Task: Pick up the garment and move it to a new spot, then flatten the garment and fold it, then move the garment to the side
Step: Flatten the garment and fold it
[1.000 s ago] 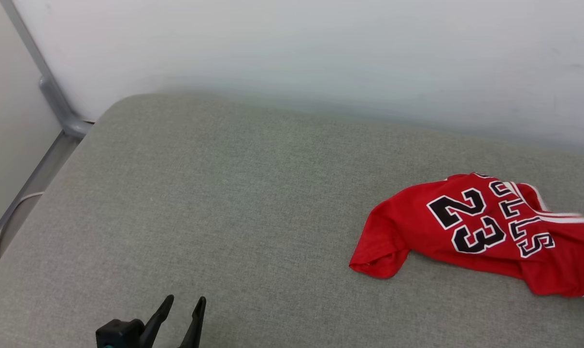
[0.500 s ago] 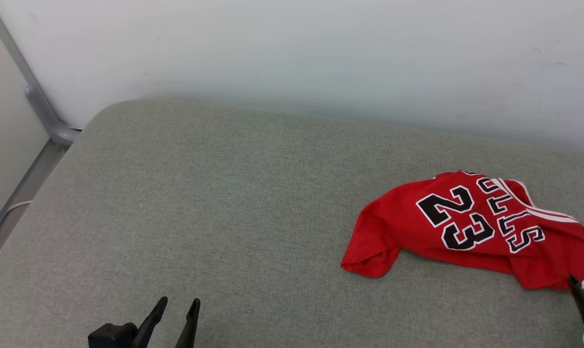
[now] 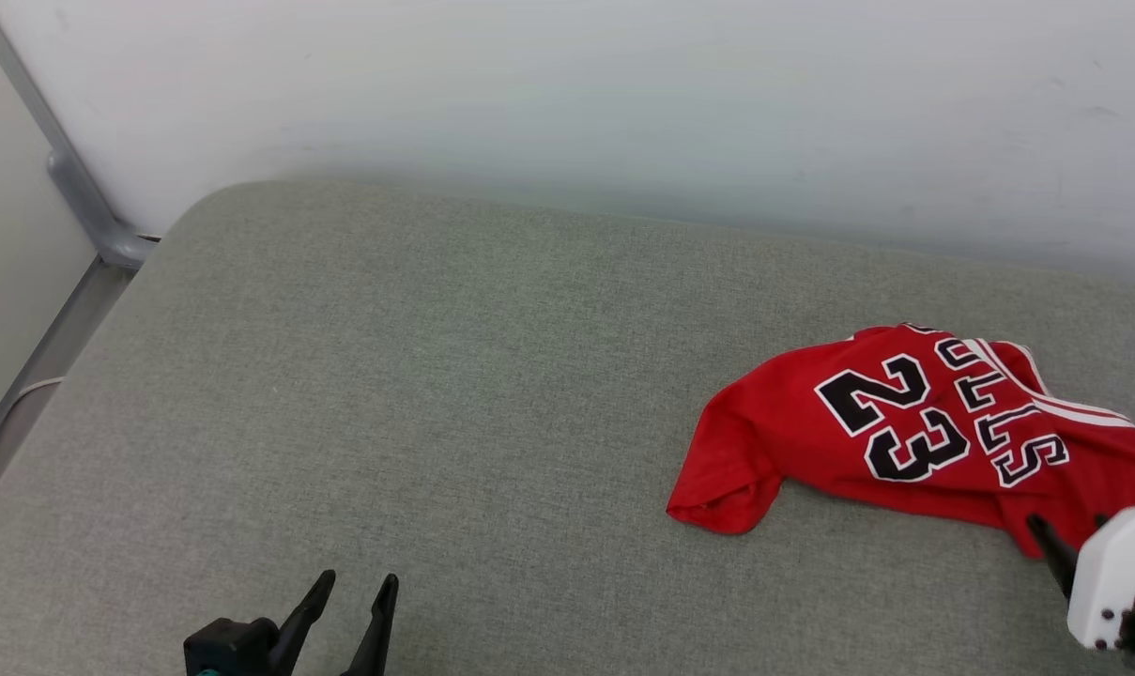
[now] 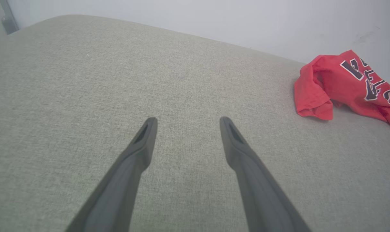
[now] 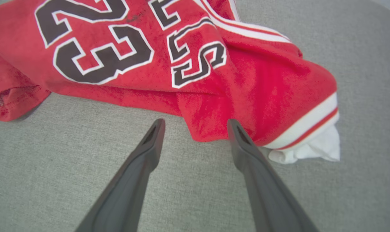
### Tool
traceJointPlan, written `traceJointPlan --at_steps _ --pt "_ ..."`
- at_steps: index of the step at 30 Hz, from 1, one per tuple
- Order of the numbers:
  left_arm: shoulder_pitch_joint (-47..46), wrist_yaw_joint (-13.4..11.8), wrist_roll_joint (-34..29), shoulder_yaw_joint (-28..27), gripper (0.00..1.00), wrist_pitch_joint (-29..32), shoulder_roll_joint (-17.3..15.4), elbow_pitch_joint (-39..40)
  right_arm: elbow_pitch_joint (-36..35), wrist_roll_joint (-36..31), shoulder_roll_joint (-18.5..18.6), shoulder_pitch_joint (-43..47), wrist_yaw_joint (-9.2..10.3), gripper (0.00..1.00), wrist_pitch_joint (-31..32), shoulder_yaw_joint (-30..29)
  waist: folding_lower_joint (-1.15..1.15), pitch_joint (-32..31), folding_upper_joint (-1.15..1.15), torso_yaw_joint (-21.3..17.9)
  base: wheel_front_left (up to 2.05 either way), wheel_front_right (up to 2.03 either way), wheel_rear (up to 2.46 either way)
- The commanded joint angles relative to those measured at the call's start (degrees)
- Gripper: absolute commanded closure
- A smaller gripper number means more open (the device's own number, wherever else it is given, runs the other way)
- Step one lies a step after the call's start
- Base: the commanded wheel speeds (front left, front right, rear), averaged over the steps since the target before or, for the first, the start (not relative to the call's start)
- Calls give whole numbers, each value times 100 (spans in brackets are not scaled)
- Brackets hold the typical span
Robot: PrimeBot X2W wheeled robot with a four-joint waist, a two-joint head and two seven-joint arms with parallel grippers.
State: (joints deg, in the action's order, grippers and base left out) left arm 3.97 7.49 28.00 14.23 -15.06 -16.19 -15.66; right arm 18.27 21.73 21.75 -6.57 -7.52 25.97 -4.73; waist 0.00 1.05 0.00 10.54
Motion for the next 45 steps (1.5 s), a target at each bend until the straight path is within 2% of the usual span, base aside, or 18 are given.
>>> traceJointPlan --at_steps 1,7,15,22,28,29,30,31,32,33,34,40,45 --pt "-104 -1 -2 17 0 -15 -7 -11 3 21 18 -260 6 0 169 59 0 14 0 18 0 0 0" --pt "-239 -1 -7 156 0 -15 5 -45 407 -60 -129 -1260 5 0 828 388 0 116 0 133 0 0 0" --pt "-506 -1 39 415 0 -15 49 -177 1815 -472 -523 -2483 7 0 1488 581 0 324 0 430 0 0 0" --pt "-722 -1 86 632 0 -15 117 -299 3170 -1172 -745 -2990 6 0 1404 439 0 454 0 649 0 0 0" --pt "-841 -1 102 710 0 -15 161 -366 3967 -1538 -924 -3181 6 0 1115 313 0 534 0 701 0 0 0" --pt "-850 -1 101 720 0 -15 168 -379 4055 -1578 -924 -3211 6 9 1045 295 0 541 0 703 0 0 0" --pt "-862 -1 107 728 0 -15 175 -388 4155 -1593 -941 -3236 6 40 1002 285 0 548 0 700 0 0 0" --pt "-879 -1 113 728 0 -15 181 -391 4239 -1599 -952 -3266 6 55 974 268 0 554 0 692 0 0 0" --pt "-893 -1 117 731 0 -15 181 -399 4313 -1643 -952 -3291 6 66 945 295 0 561 0 680 0 0 0" --pt "-905 -1 121 739 0 -15 183 -409 4382 -1651 -963 -3319 6 88 920 329 0 565 0 667 0 0 0" --pt "-914 -1 130 733 0 -15 186 -415 4451 -1636 -968 -3346 6 100 910 331 0 568 0 651 0 0 0" --pt "-868 -1 149 634 0 -15 173 -432 4619 -1535 -1076 -3569 5 100 755 571 0 556 0 506 0 0 0" --pt "-779 -1 149 511 0 -15 147 -430 4334 -1112 -1263 -3720 3 100 634 1129 0 540 0 351 0 0 0"
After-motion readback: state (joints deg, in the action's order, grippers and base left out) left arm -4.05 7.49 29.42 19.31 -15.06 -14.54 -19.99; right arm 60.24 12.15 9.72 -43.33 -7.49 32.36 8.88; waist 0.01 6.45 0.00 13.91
